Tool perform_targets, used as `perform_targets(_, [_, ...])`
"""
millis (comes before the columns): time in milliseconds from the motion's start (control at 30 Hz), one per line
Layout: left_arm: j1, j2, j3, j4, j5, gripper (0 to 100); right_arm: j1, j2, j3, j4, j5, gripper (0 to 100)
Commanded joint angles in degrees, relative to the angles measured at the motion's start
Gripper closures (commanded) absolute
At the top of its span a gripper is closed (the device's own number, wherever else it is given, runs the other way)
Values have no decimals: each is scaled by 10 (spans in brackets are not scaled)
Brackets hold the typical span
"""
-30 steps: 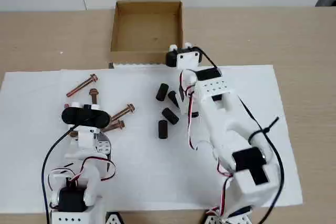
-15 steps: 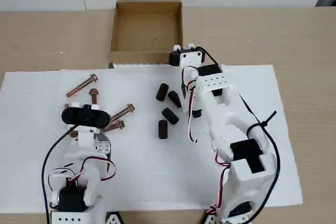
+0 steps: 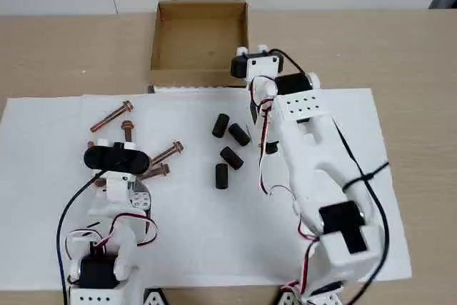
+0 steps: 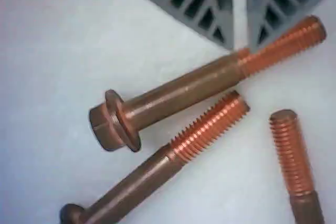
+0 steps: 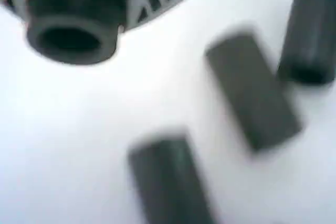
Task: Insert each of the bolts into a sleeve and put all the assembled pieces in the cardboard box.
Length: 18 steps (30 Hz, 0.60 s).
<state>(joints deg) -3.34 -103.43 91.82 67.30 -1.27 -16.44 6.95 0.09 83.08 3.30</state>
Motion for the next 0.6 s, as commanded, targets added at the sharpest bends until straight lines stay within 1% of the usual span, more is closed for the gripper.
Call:
perform_targets(0, [0,-4,-29,-2,-34,989,4,-58,-26,46,11,995])
perform_targets(167, [4,4,-118,22,-47,989,20,-78,-26,87,11,995])
perform_targets(233, [3,32,-152,28,-48,988,34,-82,-26,93,10,995])
perform_targets(333, [2,123,-231,44,-46,988,57,-87,-26,107,9,995])
perform_targets(567, [0,410,-474,87,-45,989,94,-94,-25,116,7,995])
